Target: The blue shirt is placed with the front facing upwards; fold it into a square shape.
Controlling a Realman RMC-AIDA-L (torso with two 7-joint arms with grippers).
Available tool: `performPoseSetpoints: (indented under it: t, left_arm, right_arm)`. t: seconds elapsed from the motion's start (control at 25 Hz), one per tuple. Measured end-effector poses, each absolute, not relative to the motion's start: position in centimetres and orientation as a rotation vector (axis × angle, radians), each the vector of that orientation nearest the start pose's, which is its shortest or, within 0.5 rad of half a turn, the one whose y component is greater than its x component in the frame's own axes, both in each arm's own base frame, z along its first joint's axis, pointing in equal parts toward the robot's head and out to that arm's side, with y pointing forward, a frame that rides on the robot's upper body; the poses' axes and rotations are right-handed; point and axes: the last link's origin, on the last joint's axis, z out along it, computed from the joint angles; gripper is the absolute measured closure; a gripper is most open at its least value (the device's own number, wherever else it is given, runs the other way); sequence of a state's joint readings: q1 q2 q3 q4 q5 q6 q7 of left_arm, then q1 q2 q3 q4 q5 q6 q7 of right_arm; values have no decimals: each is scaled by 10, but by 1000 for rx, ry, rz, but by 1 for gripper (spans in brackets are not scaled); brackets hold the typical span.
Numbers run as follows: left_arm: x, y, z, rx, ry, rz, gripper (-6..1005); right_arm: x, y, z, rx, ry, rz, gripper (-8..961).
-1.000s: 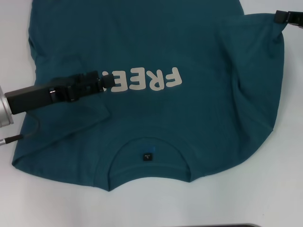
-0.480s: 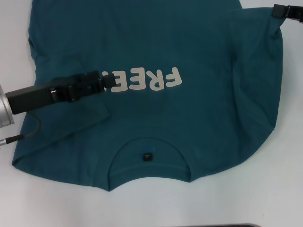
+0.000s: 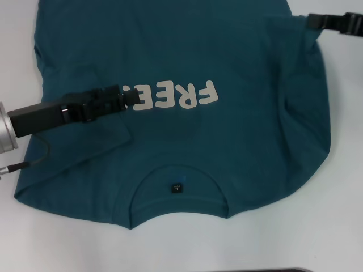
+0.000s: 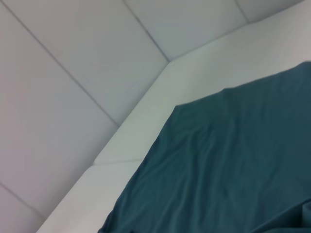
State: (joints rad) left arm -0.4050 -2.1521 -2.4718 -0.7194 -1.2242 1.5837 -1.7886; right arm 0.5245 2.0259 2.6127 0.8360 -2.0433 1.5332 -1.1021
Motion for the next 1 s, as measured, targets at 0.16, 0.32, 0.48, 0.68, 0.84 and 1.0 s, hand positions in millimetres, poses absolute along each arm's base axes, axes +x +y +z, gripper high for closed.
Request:
performPoseSetpoints:
  t: [0.16, 0.32, 0.48, 0.68, 0.84, 1.0]
  left_arm:
    - [-273, 300, -9, -2494, -1284, -951, 122]
    - [-273, 301, -8, -2495, -1282, -948, 122]
    - [-273, 301, -8, -2494, -1282, -947, 122]
    - [-273, 301, -8, -2495, -1282, -947, 122]
    - [-273, 301, -8, -2490, -1285, -949, 123]
    - [-273, 301, -9, -2488, -1287, -952, 123]
  right_arm:
    - [272, 358, 59, -2359, 1330, 786, 810]
    - [266, 360, 46, -2404, 1329, 762, 804]
    - [262, 361, 39, -2435, 1323, 739, 798]
    - [256, 363, 31, -2474, 1318, 719, 790]
    - [249, 364, 23, -2522, 1306, 688, 783]
    - [243, 363, 15, -2576, 1289, 643, 777]
